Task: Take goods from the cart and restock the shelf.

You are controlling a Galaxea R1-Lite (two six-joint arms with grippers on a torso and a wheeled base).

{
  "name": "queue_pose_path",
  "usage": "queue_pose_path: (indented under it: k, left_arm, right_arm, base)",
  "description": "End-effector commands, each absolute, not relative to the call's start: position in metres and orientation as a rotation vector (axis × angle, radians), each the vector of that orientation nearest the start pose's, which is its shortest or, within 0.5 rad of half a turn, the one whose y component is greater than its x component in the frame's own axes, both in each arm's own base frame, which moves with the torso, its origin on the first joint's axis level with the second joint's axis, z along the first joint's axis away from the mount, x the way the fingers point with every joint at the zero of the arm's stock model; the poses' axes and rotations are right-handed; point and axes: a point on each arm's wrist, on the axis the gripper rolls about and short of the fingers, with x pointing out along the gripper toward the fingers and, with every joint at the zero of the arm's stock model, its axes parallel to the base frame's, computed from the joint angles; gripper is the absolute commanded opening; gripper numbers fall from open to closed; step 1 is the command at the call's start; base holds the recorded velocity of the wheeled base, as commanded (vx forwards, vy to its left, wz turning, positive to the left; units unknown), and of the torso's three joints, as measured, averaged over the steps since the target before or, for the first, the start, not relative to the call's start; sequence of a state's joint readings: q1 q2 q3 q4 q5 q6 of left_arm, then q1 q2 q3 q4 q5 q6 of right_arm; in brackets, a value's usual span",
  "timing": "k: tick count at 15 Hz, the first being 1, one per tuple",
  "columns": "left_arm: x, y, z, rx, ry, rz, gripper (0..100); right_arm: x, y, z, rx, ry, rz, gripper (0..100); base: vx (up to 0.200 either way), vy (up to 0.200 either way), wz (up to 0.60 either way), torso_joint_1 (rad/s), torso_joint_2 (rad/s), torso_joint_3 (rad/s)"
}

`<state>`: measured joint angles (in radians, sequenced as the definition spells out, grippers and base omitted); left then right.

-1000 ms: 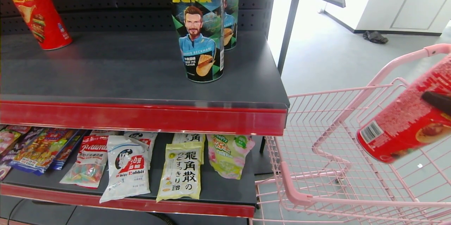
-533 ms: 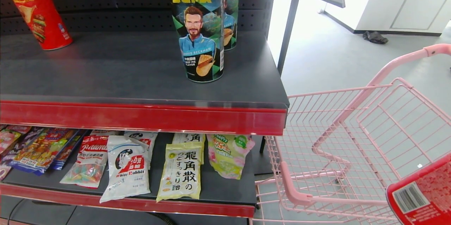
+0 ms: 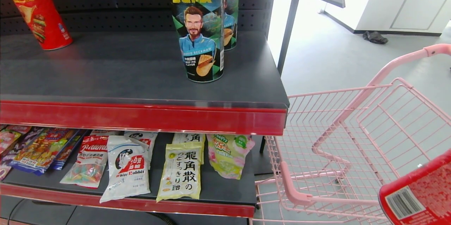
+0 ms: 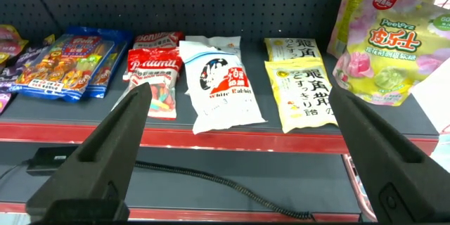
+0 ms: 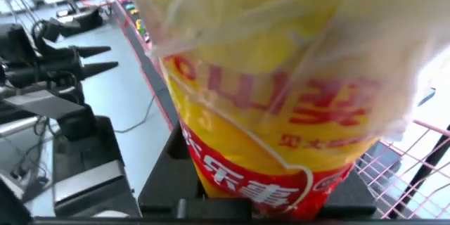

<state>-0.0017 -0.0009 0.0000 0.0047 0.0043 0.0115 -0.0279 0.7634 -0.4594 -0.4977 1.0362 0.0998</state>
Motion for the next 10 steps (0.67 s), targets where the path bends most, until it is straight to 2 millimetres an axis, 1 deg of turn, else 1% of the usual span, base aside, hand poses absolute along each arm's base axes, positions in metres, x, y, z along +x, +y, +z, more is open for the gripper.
queue_pose_path:
  k: [1, 7, 10]
  left_arm:
    - [-0.0228, 0.0001, 0.075, 0.011, 0.005, 0.003, 100]
    - [-0.0228, 0.0002, 0.075, 0.011, 0.005, 0.005, 100]
    - [-0.0228, 0.0002, 0.075, 0.011, 0.005, 0.005, 100]
  right_arm:
    - [0.0887, 0.0184, 0.2479, -0.038, -0.097, 1.026, 0]
    - [0.0865, 0.0184, 0.2469, -0.046, -0.103, 1.026, 0]
    - [0.0872, 0.018, 0.2497, -0.05, -0.11, 1.021, 0]
  base:
    - [0.0, 0.0, 0.0, 0.0, 0.0, 0.0]
    - [0.0, 0.0, 0.0, 0.0, 0.0, 0.0]
    - [0.0, 0.0, 0.0, 0.0, 0.0, 0.0]
